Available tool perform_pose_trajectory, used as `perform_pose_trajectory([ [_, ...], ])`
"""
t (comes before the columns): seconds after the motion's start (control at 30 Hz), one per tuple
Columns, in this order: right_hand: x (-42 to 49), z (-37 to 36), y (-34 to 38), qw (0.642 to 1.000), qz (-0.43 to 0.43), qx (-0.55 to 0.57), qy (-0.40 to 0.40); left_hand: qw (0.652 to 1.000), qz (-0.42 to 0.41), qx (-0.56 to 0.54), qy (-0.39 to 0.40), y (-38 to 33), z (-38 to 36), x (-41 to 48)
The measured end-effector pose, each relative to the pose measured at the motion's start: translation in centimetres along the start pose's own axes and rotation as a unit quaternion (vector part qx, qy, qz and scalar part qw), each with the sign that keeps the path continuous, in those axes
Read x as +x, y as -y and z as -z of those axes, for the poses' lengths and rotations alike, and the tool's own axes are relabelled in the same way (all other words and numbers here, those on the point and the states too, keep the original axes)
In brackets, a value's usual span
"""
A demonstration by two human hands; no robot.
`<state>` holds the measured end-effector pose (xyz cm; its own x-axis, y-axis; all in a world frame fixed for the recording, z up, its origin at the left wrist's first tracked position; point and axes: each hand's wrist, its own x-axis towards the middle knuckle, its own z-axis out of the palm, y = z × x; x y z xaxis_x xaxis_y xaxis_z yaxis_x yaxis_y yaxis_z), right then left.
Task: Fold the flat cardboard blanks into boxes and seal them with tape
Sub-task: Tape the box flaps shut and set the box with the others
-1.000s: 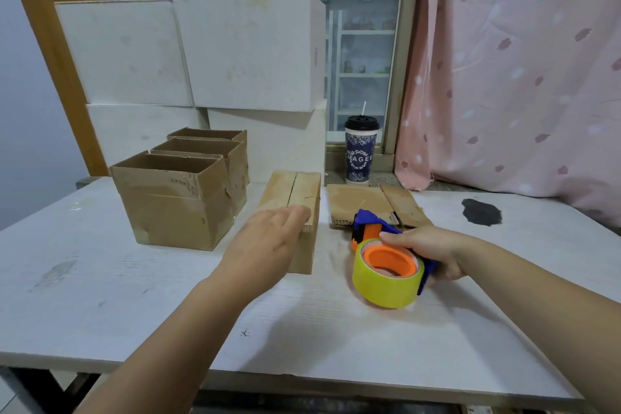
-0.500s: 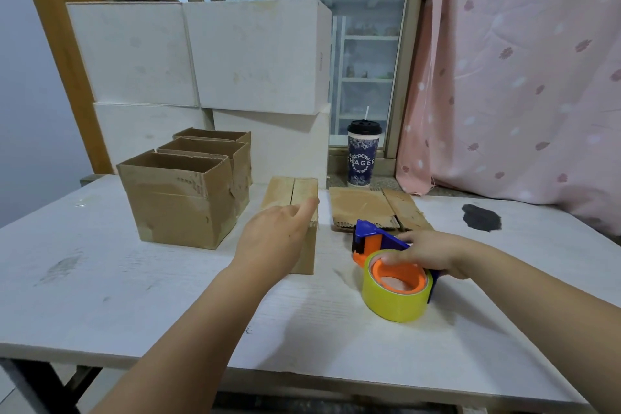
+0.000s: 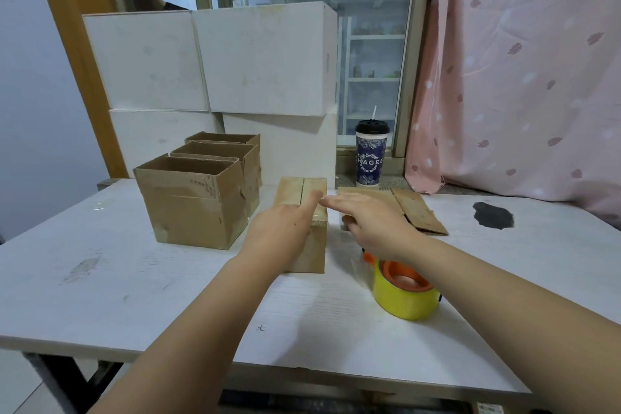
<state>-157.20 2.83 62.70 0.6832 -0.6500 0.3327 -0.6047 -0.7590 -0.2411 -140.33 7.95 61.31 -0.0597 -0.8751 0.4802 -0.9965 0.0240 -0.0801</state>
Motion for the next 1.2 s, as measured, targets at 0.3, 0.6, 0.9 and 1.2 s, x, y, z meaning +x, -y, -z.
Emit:
perform_pose_trajectory([
  [0.3, 1.9, 0.8, -0.2, 0.994, 0.042, -0.101, 0.027, 0.997, -0.032, -0.001, 0.064, 0.5, 1.3, 0.4],
  [0.6, 2.9, 1.6, -0.1, 0.987, 0.051, -0.142, 0.06, 0.996, -0.006, -0.059, 0.06, 1.1, 1.6, 0.6],
  [0.9, 3.0, 1.2, -0.6, 0.99, 0.048, -0.125, 0.042, 0.984, -0.012, -0.159, 0.076, 1.7, 1.2, -0.6],
  [1.2, 2.5, 0.3, -0.3, 0.995, 0.009, -0.095, 0.026, 0.784, 0.256, -0.547, -0.14, 3.3, -1.6, -4.1],
])
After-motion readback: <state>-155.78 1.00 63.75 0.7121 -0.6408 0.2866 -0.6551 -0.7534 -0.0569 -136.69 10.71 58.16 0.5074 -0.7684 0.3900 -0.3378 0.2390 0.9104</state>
